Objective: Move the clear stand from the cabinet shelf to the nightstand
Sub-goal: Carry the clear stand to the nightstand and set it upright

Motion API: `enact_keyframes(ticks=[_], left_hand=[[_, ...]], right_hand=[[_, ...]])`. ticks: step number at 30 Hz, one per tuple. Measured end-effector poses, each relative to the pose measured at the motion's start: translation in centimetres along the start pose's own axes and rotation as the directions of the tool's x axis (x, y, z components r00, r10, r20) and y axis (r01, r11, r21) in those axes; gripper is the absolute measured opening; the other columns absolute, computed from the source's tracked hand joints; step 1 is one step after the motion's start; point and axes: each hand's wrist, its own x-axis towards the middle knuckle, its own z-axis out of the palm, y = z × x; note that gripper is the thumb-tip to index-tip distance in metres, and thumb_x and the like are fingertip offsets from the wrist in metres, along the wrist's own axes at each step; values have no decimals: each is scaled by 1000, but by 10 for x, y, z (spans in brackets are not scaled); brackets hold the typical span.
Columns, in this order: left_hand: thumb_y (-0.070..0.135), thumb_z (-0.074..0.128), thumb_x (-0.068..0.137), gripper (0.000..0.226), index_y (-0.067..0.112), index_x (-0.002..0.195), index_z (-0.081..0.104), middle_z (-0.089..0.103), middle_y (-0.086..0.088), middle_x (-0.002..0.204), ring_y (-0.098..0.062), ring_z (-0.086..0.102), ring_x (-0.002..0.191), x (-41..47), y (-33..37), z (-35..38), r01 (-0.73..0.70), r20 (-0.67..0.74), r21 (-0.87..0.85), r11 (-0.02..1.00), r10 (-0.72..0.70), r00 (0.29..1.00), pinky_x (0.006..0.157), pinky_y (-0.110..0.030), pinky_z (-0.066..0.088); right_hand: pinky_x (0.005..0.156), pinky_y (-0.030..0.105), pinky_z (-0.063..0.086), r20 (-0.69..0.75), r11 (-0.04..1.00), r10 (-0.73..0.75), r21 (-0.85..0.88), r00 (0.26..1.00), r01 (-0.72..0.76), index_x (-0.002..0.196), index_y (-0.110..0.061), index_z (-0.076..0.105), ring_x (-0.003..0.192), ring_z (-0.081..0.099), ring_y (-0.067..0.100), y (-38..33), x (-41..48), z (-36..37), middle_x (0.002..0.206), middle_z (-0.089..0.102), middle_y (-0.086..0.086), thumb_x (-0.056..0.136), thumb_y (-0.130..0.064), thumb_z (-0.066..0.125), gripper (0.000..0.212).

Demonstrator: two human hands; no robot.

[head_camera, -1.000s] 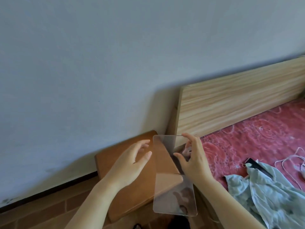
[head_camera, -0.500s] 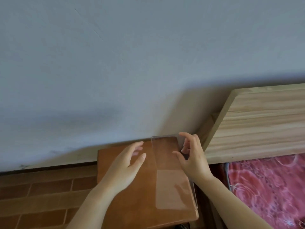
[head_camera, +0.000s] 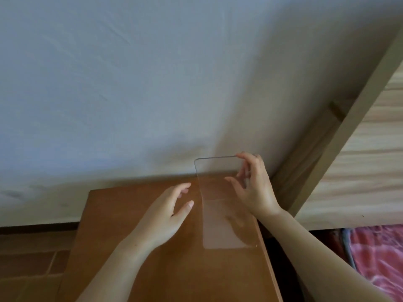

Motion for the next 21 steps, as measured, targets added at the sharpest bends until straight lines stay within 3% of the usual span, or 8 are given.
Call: enact_keyframes(ticks=[3, 8, 12, 17, 19, 21], left_hand=[[40, 47, 90, 46, 37, 134, 35, 43, 22, 129, 8, 39, 118, 10, -12, 24, -46, -43, 39, 998, 48, 998, 89, -18, 36], [42, 45, 90, 46, 36, 135, 34, 39, 20, 137, 2, 35, 126, 13, -31, 54, -149, -80, 187, 971, 167, 983, 98, -23, 37], [44, 42, 91, 48, 34, 137, 32, 36, 16, 140, -2, 32, 130, 9, -36, 66, -220, -91, 312, 924, 260, 961, 102, -21, 31], [44, 40, 92, 50, 34, 139, 27, 29, 16, 144, -2, 25, 132, 0, -31, 76, -254, -52, 403, 879, 299, 953, 98, -15, 25], [44, 39, 92, 50, 34, 140, 26, 28, 16, 146, -1, 23, 133, -3, -29, 77, -255, -31, 406, 877, 293, 956, 97, -13, 21], [44, 39, 93, 50, 34, 140, 26, 26, 17, 147, 1, 21, 134, -5, -28, 78, -265, 0, 414, 871, 291, 957, 97, -10, 16]], right_hand=[[68, 15, 45, -73, 998, -46, 37, 996, 48, 121, -27, 38, 68, 51, 14, 15, -2, 8, 88, 44, 4, 75, -2, 74, 63], [67, 18, 48, -98, 986, -150, 52, 984, 155, 130, -28, 33, 74, 48, 13, 28, -7, 14, 96, 43, 4, 76, -1, 72, 72], [82, 20, 49, -138, 976, -210, 20, 968, 215, 140, -28, 21, 91, 50, 14, 39, -16, 15, 111, 42, 4, 76, -11, 73, 84], [92, 21, 45, -240, 989, -89, 93, 967, 114, 140, -29, 18, 109, 47, 8, 40, -43, 3, 125, 38, 3, 71, -17, 78, 92], [94, 19, 42, -208, 993, -70, 77, 975, 88, 139, -24, 24, 112, 45, 3, 39, -63, -2, 124, 39, 1, 70, -20, 78, 88], [96, 18, 41, -85, 999, -46, 3, 995, 47, 135, -22, 36, 113, 45, 2, 37, -84, -4, 124, 44, 0, 73, -26, 75, 73]])
